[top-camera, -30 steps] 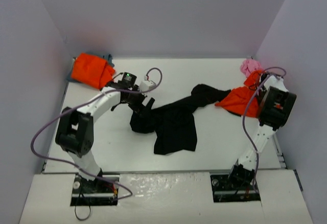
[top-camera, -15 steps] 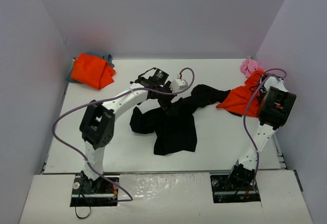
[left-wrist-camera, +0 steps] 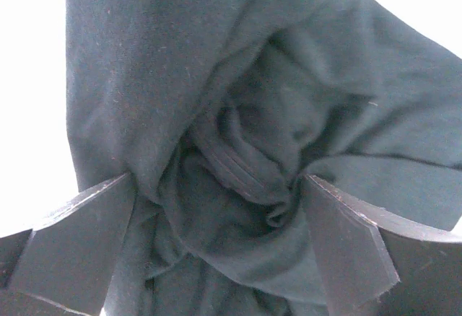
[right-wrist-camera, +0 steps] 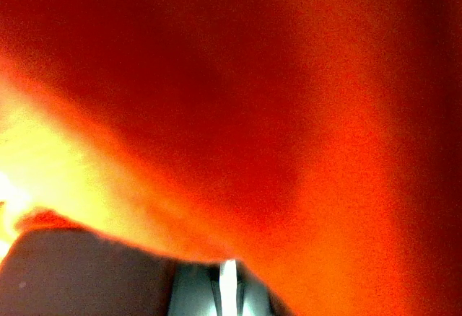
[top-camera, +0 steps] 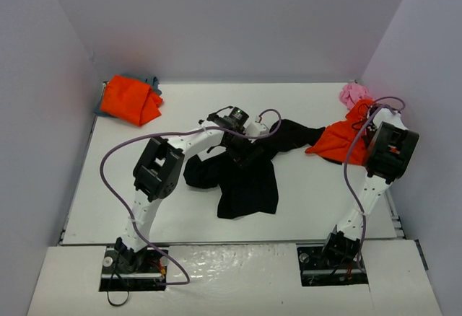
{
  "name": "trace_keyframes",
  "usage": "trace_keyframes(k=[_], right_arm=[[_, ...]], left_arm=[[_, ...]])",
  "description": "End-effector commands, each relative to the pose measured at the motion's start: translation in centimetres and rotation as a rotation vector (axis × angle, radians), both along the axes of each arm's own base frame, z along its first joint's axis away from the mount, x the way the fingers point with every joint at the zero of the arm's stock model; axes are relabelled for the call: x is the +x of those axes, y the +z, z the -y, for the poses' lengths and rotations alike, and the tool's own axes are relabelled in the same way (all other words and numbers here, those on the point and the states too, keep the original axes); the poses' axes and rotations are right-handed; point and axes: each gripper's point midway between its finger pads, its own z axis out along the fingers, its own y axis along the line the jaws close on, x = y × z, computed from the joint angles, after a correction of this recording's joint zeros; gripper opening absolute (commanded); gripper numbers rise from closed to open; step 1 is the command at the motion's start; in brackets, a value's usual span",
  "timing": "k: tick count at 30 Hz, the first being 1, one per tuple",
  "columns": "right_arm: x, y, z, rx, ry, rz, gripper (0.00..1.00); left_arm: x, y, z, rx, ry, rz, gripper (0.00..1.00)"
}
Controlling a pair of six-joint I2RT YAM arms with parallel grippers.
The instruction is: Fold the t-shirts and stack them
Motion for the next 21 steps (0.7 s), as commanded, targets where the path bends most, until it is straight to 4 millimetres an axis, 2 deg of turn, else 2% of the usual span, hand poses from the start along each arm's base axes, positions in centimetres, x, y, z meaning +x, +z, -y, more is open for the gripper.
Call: trace_keyframes(k=[1, 3, 6, 11, 13, 15, 17, 21], right_arm=[[2.2, -3.8, -3.0, 0.147, -0.001, 0.11, 0.0], [2.2, -3.7, -3.0, 0.145, 0.001, 0.111, 0.0], [2.2, -3.7, -2.9, 0.143, 0.0, 0.114, 0.0], [1.8, -4.2, -2.8, 0.147, -0.005, 0.106, 0.0], [1.7, -4.3, -2.7, 0.145, -0.008, 0.105, 0.0], [1.6, -4.3, -2.5, 0.143, -0.007, 0.104, 0.0], [1.9, -4.1, -2.3, 0.135, -0.006, 0.112, 0.0], [2.8, -3.5, -2.2, 0.135, -0.008, 0.142, 0.0]], left_arm=[[1.0, -0.6, -0.8, 0.1, 0.089, 0.055, 0.97], [0.9, -1.5, -1.2, 0.129, 0.109, 0.06, 0.97], [-0.3, -3.9, -1.9, 0.195, 0.093, -0.026, 0.97], [-1.1, -7.0, -2.1, 0.259, 0.085, -0.134, 0.97], [-2.0, -7.6, -1.9, 0.238, 0.007, -0.173, 0.97], [-4.4, -7.6, -0.3, 0.159, -0.031, -0.325, 0.97], [-4.5, -8.6, -0.9, 0.211, -0.03, -0.309, 0.97], [-4.3, -8.0, -0.9, 0.195, -0.015, -0.292, 0.97]])
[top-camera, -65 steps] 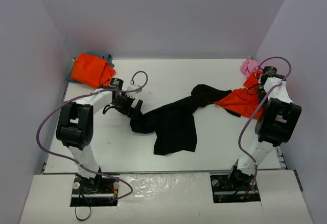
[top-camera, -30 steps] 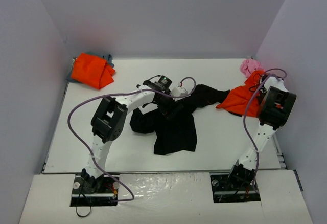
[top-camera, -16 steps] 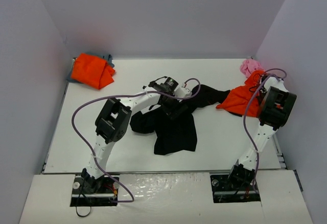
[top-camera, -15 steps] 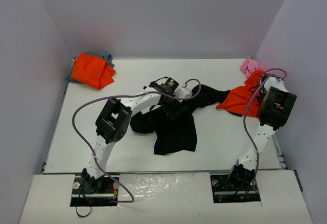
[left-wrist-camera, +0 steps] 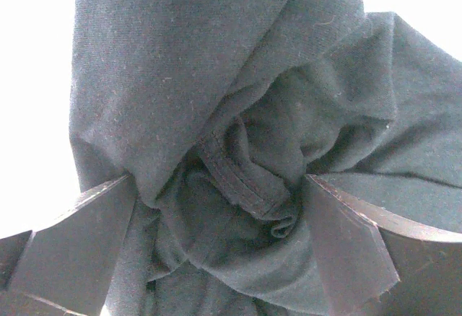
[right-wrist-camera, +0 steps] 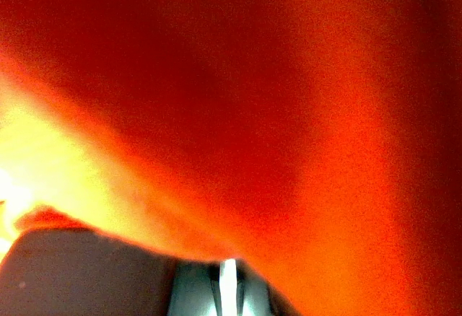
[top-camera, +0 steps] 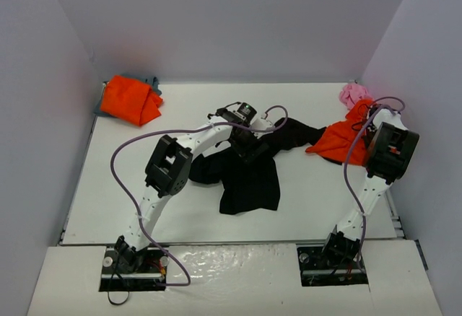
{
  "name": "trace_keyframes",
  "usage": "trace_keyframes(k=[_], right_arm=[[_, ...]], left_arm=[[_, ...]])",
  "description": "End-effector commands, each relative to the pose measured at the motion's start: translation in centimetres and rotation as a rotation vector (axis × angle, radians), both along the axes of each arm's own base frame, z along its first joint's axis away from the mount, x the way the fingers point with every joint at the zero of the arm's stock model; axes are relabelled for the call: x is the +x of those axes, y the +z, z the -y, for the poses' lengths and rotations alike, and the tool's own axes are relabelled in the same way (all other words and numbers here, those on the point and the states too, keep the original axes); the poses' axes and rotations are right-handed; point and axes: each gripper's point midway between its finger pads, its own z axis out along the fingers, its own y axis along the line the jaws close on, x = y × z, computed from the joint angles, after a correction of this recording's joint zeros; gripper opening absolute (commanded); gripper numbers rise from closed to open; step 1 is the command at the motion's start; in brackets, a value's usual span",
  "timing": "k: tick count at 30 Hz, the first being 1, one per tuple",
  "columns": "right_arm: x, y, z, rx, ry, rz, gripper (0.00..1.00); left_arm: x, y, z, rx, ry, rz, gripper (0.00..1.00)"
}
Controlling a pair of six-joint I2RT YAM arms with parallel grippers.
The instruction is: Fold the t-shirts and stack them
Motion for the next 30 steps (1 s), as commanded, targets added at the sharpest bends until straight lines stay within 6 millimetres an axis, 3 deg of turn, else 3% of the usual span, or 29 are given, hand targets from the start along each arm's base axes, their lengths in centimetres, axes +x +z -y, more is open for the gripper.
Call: trace_keyframes(k=[1, 4, 10, 12, 16, 20, 26, 27, 29, 30], right_arm=[[2.9, -3.5, -2.3, 0.144, -0.017, 0.137, 0.0], [3.2, -3.6, -2.6, 0.155, -0.018, 0.146, 0.0], [3.4, -3.3, -2.9, 0.158, -0.013, 0.153, 0.0], [3.5, -2.7, -2.9, 0.152, -0.012, 0.164, 0.0], [3.7, -2.4, -2.8, 0.15, -0.018, 0.177, 0.0], [4.0, -2.5, -3.3, 0.15, -0.015, 0.176, 0.0], [4.4, -2.4, -3.9, 0.143, -0.008, 0.18, 0.0], [4.5, -2.4, -4.0, 0.14, -0.006, 0.179, 0.0], [4.6, -2.3, -4.2, 0.135, -0.002, 0.178, 0.0], [4.7, -2.3, -4.2, 0.131, 0.0, 0.177, 0.0]], left_arm=[[-6.0, -6.6, -2.3, 0.097, -0.024, -0.281, 0.97], [-6.3, -5.8, -1.7, 0.057, -0.055, -0.296, 0.97], [-5.8, -6.5, -2.5, 0.082, -0.008, -0.312, 0.97], [-5.5, -6.0, -2.6, 0.058, -0.002, -0.325, 0.97], [-4.1, -3.7, -2.4, -0.039, 0.043, -0.337, 0.97], [-2.2, -3.3, -3.8, -0.039, 0.172, -0.349, 0.97], [-3.9, -4.0, -3.8, -0.114, 0.22, -0.526, 0.95], [-4.4, -4.2, -3.4, -0.141, 0.241, -0.576, 0.79], [-4.8, -3.9, -2.7, -0.213, 0.22, -0.631, 0.22], [-4.7, -4.0, -2.7, -0.209, 0.228, -0.633, 0.09]])
